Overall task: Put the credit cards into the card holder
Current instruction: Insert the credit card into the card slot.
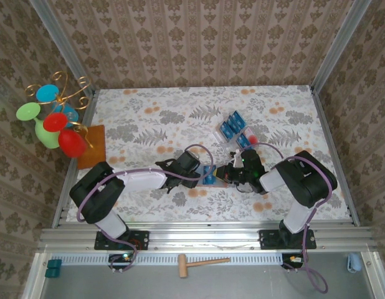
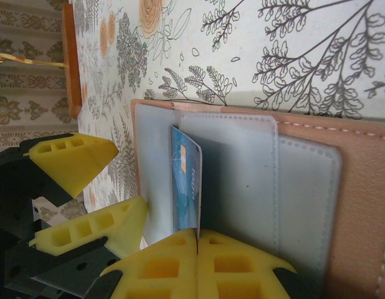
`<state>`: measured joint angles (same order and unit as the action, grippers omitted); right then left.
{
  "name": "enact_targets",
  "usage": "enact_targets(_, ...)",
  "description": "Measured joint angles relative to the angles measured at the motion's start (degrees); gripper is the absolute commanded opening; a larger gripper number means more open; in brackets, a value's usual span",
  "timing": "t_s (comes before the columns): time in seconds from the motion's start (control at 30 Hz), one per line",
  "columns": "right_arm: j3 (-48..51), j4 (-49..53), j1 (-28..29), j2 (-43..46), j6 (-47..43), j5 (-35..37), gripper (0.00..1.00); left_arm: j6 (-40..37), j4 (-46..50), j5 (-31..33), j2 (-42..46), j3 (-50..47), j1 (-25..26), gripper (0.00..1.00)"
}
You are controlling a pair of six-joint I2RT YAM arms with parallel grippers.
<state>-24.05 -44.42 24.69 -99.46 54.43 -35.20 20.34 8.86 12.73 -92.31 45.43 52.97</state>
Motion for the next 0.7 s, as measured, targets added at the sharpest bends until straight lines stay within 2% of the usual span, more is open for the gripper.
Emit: enact_targets(0.7, 0.0, 2.4, -1.2, 1.1, -0.7, 0.0, 0.0, 0.3, 0.0, 0.0, 0.0, 0.0, 0.3, 0.73)
